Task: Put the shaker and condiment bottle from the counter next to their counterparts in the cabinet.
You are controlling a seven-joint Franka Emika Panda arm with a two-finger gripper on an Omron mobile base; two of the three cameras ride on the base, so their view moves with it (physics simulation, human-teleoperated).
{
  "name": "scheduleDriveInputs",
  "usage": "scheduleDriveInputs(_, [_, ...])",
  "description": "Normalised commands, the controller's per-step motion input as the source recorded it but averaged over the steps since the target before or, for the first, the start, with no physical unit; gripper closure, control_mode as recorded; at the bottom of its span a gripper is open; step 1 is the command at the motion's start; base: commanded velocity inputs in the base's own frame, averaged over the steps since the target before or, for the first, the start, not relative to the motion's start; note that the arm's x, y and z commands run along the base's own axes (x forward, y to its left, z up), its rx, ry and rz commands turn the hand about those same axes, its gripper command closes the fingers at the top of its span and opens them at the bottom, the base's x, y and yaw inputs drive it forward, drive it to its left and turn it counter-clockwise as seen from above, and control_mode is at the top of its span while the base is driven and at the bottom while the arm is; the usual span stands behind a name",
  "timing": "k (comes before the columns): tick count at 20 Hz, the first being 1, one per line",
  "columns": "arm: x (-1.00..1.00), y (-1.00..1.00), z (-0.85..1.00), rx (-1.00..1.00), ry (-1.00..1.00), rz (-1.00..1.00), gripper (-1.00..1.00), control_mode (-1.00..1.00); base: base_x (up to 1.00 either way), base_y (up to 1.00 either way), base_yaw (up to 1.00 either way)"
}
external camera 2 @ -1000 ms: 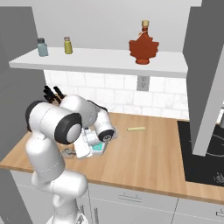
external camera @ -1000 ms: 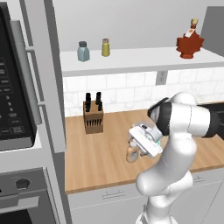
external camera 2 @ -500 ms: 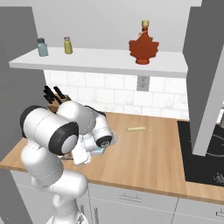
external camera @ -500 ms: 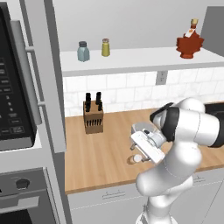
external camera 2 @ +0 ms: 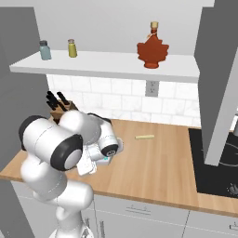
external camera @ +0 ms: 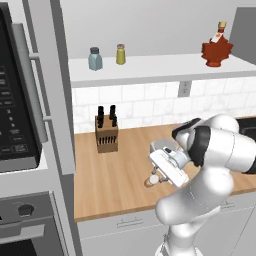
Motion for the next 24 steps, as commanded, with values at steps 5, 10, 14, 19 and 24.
scheduleDriveInputs(5, [-0.02,0.0,-0.03,-0.01,-0.07,0.0,1.0,-1.0,0.0,0.0,0.0])
scheduleDriveInputs(10, [0.0,0.0,0.56,-0.02,-0.05,-0.03,1.0,-1.0,0.0,0.0,0.0])
scheduleDriveInputs(14, [0.0,0.01,0.99,0.0,0.0,-0.08,1.0,-1.0,0.0,0.0,0.0])
scheduleDriveInputs(19, [0.02,0.0,1.0,0.0,0.03,-0.11,1.0,-1.0,0.0,0.0,0.0])
scheduleDriveInputs(24, [0.0,0.01,0.99,0.0,0.06,-0.14,1.0,-1.0,0.0,0.0,0.0])
